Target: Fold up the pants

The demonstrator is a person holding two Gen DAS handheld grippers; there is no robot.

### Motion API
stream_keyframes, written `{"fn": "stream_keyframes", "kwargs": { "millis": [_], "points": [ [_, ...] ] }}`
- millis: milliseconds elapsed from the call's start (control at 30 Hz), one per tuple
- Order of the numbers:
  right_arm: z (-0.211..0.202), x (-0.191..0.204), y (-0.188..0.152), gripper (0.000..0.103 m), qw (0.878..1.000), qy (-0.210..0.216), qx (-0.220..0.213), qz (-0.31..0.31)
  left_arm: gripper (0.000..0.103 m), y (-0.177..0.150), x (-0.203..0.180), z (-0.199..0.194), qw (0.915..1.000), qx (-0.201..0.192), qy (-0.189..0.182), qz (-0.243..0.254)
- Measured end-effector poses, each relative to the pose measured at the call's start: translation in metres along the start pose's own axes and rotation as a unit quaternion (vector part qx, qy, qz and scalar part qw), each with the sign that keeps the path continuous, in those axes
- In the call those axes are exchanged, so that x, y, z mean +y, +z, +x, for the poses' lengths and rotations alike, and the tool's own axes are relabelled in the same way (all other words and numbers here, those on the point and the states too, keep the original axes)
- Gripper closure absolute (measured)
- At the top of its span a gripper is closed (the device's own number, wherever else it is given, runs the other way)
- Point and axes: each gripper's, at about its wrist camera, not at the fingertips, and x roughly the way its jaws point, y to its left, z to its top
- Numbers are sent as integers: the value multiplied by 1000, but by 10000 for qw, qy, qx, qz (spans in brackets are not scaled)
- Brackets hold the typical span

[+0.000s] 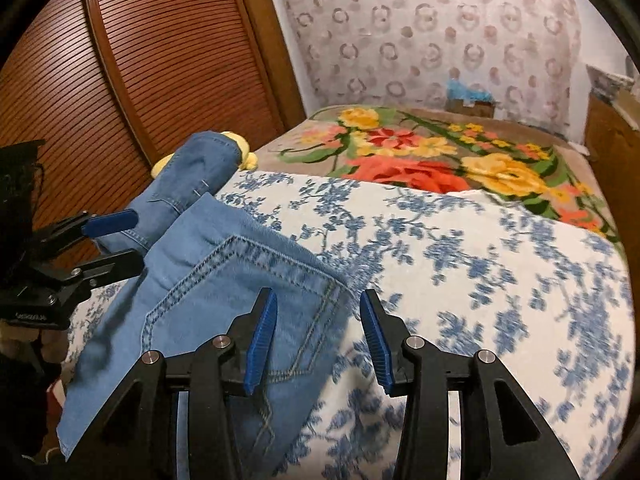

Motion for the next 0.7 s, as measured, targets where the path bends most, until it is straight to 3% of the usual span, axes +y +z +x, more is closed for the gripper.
{"fn": "stream_keyframes", "kwargs": {
  "millis": [300,500,700],
  "points": [
    [42,-12,13,57,9994,210,261,36,22,-7,13,31,9989,400,-137,-210],
    [48,-19,16,43,9993,77,294,205,22,-11,15,37,9981,458,-252,-314],
    [30,-16,7,42,9983,235,376,379,21,-10,12,38,9982,458,-262,-282]
  ]
}}
